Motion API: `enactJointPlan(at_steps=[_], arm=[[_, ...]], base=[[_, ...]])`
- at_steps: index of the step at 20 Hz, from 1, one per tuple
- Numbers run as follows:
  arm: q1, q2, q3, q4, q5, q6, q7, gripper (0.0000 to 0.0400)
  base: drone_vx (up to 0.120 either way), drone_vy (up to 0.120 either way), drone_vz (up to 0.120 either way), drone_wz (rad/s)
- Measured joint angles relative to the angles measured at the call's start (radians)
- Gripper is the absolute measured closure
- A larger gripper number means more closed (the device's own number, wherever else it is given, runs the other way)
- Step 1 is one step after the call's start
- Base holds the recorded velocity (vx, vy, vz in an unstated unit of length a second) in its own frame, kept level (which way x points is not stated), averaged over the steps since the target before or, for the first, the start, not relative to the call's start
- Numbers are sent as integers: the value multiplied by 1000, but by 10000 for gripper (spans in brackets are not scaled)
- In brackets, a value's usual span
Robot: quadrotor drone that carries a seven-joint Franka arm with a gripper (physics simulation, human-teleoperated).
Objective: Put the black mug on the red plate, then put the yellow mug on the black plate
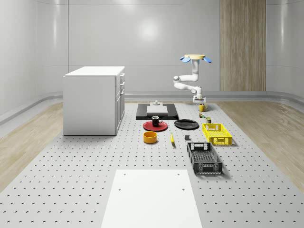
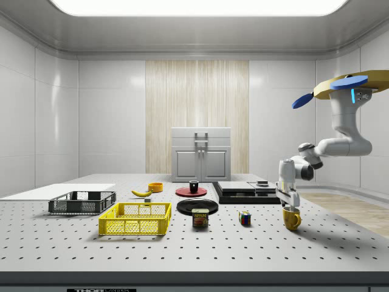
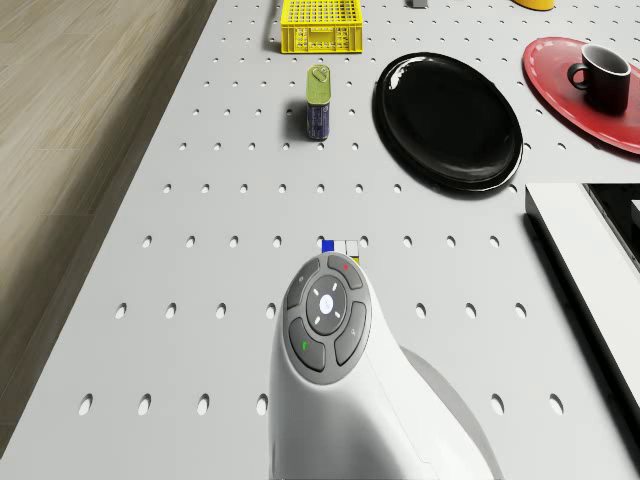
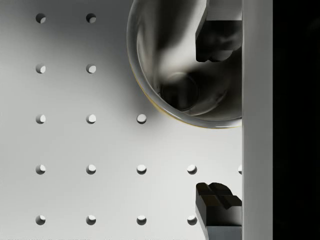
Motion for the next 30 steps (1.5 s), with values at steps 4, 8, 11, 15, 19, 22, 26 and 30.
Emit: enactJointPlan(at_steps=[4, 8, 11, 15, 19, 22, 26, 30], arm=[[2, 2, 3, -2, 2, -4, -1, 225], [3, 3, 4, -3, 2, -6, -1, 266], [4, 4, 6, -4, 3, -8, -2, 279], [11, 3, 32, -17, 26, -23, -2, 286], [19, -1, 71, -36, 63, -42, 0, 288], [22, -3, 89, -43, 80, -50, 1, 289], [24, -5, 102, -48, 93, -55, 2, 290], [24, -7, 108, -50, 99, -55, 3, 290]], base=[[0, 0, 0, 0], [0, 0, 0, 0], [0, 0, 0, 0], [0, 0, 30, 0], [50, -50, 120, 0], [120, -120, 27, 0], [120, -120, 0, 0], [120, -120, 0, 0]])
